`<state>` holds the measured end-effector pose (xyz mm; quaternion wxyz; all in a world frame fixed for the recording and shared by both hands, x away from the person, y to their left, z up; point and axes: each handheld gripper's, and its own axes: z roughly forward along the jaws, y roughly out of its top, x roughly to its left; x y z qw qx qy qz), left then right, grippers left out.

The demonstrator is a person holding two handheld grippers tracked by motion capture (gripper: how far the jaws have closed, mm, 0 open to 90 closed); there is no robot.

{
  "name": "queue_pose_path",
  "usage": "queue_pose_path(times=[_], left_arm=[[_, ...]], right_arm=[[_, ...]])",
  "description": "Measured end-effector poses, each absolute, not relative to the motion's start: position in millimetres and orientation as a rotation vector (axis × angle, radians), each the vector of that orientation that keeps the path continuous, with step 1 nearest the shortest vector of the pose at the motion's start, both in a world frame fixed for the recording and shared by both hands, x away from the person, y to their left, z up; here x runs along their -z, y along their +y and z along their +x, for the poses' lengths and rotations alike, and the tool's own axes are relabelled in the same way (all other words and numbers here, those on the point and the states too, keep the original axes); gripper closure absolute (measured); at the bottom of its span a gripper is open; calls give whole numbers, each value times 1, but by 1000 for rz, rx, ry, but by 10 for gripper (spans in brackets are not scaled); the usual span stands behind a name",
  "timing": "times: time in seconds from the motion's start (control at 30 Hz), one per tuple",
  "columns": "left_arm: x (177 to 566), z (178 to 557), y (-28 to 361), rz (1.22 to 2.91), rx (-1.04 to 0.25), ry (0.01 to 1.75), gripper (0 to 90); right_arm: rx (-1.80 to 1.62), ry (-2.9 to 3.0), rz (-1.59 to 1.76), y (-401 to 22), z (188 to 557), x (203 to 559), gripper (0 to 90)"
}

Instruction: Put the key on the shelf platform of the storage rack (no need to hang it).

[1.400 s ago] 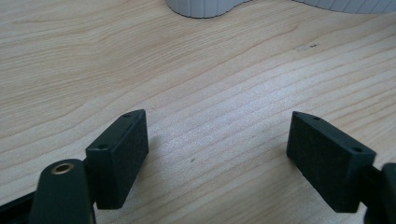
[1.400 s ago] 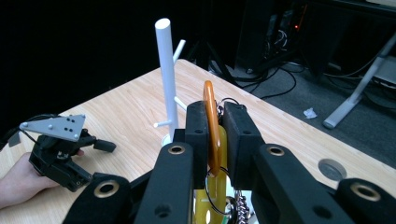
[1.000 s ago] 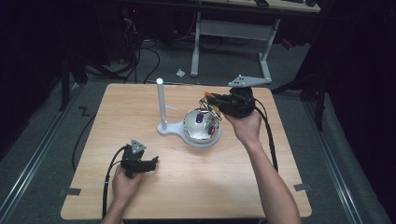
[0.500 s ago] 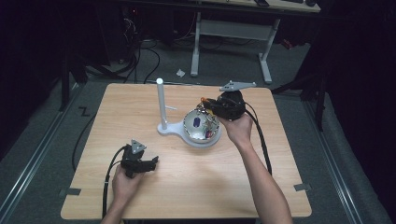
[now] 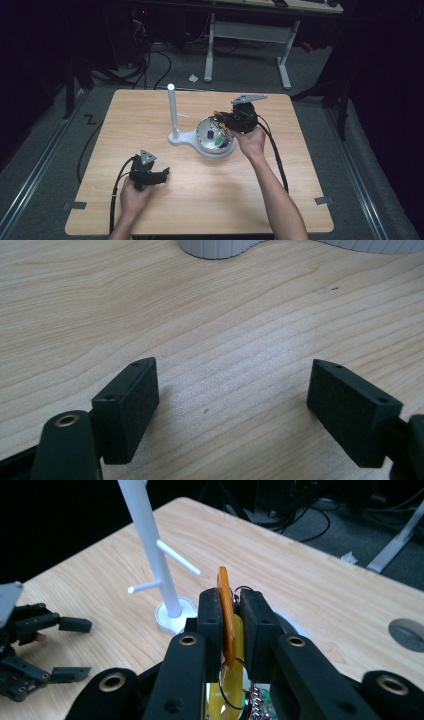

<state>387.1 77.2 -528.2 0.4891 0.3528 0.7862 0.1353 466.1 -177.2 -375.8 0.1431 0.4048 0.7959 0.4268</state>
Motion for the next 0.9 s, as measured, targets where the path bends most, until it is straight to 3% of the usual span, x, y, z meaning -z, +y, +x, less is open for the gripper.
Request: queue_pose_path(times=[0.9], left_arm=[[528, 387, 77, 855, -324, 1912, 211]], right_arm=[[-1148, 2339, 1247, -174, 471, 427, 801]])
